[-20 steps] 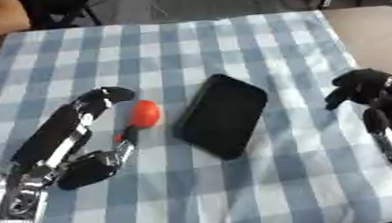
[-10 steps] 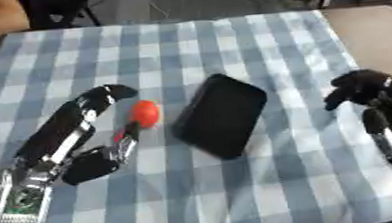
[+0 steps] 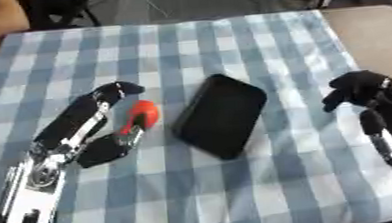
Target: Pick up objects on the table and place them in the box.
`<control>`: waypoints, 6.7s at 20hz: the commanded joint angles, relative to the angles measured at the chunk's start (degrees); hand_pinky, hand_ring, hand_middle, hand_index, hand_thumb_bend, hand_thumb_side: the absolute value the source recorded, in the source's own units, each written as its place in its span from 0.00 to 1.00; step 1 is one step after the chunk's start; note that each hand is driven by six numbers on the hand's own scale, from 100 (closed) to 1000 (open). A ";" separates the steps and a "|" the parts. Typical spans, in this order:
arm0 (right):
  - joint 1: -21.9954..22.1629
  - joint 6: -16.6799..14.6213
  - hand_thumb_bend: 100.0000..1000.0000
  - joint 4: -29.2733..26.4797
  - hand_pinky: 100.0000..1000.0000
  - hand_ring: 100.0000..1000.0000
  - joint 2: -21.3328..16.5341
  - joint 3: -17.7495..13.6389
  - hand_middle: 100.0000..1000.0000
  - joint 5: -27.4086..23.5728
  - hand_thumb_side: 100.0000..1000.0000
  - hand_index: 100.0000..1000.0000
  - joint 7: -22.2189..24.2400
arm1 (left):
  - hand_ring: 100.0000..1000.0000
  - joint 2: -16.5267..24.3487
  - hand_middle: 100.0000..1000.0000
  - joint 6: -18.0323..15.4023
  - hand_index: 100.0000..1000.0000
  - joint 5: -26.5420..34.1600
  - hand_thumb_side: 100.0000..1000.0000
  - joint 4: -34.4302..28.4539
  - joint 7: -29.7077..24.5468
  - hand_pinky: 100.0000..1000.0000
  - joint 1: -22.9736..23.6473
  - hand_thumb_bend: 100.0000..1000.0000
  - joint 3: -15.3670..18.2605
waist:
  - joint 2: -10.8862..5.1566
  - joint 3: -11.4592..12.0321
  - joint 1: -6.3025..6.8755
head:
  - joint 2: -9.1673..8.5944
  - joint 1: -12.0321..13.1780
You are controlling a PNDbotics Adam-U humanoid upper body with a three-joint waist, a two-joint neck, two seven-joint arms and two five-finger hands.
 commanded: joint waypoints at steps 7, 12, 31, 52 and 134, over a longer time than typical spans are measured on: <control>0.02 -16.78 0.00 -0.39 0.57 0.65 -0.50 -0.04 0.74 0.16 0.33 0.89 16.45 | 0.83 -0.05 0.83 0.41 0.91 -2.90 0.72 5.23 1.50 0.85 -2.82 0.00 0.46 | -0.92 0.01 0.04 | -0.07 -0.77; 0.04 -16.87 0.00 -0.34 0.57 0.65 -0.52 -0.02 0.74 0.19 0.33 0.89 16.45 | 0.83 -0.21 0.82 0.65 0.92 -5.68 0.69 8.48 4.74 0.86 -3.39 0.00 0.94 | -0.86 0.07 -0.04 | -0.12 -0.75; 0.06 -16.99 0.00 -0.26 0.57 0.65 -0.50 0.28 0.74 0.26 0.33 0.89 16.45 | 0.82 1.44 0.82 -0.27 0.92 -9.18 0.67 16.66 10.10 0.86 -6.26 0.00 0.79 | -0.94 0.06 -0.15 | -0.04 -0.37; 0.06 -17.01 0.00 -0.24 0.57 0.65 -0.51 0.54 0.74 0.28 0.33 0.89 16.45 | 0.82 2.72 0.82 -2.65 0.93 -8.87 0.64 18.76 9.64 0.87 -8.74 0.00 -1.36 | -0.97 -0.14 -0.14 | 0.00 -0.12; -0.16 -17.22 0.00 -0.30 0.57 0.65 -0.47 0.92 0.74 0.47 0.33 0.89 16.45 | 0.82 2.23 0.77 -5.81 0.90 -14.70 0.60 26.17 13.06 0.86 -10.88 0.00 -2.76 | -0.43 -0.48 -0.30 | -0.33 0.10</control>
